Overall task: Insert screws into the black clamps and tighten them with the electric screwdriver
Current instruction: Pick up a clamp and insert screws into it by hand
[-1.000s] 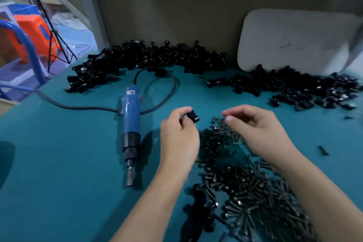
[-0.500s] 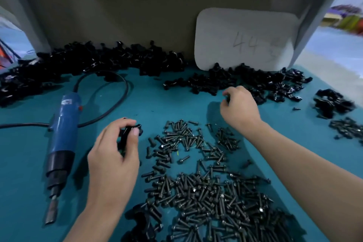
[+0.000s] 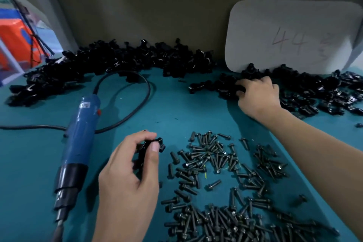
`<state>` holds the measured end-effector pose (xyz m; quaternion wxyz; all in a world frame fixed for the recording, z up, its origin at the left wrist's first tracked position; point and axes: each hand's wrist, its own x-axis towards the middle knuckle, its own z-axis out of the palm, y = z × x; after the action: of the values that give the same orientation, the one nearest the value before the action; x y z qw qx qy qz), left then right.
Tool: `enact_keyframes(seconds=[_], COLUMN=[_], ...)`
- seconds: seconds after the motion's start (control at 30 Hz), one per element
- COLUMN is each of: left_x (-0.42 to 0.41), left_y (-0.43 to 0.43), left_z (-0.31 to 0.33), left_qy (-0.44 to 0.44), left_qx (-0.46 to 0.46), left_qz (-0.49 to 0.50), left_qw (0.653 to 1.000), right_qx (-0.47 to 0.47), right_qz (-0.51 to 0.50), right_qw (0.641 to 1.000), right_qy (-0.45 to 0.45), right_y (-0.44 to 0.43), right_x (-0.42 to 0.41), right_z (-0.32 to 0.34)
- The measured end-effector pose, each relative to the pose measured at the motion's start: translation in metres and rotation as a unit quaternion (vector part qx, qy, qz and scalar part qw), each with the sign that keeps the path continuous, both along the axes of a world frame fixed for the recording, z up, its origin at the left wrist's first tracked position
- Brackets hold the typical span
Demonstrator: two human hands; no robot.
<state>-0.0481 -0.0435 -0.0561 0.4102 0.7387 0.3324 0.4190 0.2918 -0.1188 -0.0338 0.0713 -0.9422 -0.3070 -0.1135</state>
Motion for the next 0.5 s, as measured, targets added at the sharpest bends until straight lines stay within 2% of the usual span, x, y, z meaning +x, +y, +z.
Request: enact_keyframes(seconds=[0.1,0.17,0.27,0.33,0.37,0.4,0.47,0.5], left_x=[-0.003,-0.005,-0.007,-0.008,-0.009,-0.009,-0.009,-0.010], left_y=[-0.001,-0.002,-0.001,-0.001,0.000,0.001,0.002,0.002], left_z=[0.002,0.003,0.006,0.006,0.006,0.006,0.006,0.005], left_qy=[0.012,0.011,0.011,0.002,-0.001,-0.001,-0.008,-0.016], left_qx=[0.005,0.007,0.007,0.001,-0.008,-0.020,-0.044,-0.052], left_qz=[-0.007,-0.018,-0.038,-0.051,-0.059,-0.071,-0.098,-0.106], left_qw=[1.000,1.000,0.999,0.999,0.998,0.997,0.994,0.993], right_qx=[0.062,0.099,0.207,0.306,0.357,0.412,0.511,0.535], right_qz=[0.019,0.031,0.055,0.038,0.027,0.016,0.025,0.036], right_qw=[0.996,0.993,0.977,0.940,0.906,0.856,0.719,0.665], right_qy=[-0.055,-0.060,0.023,0.144,0.226,0.312,0.470,0.520], right_y=[-0.007,-0.012,-0.021,-0.026,-0.028,-0.031,-0.040,-0.044], right_x=[-0.011,-0.021,-0.043,-0.071,-0.087,-0.105,-0.143,-0.161], right_z=[-0.003,-0.003,0.006,0.018,0.025,0.030,0.037,0.039])
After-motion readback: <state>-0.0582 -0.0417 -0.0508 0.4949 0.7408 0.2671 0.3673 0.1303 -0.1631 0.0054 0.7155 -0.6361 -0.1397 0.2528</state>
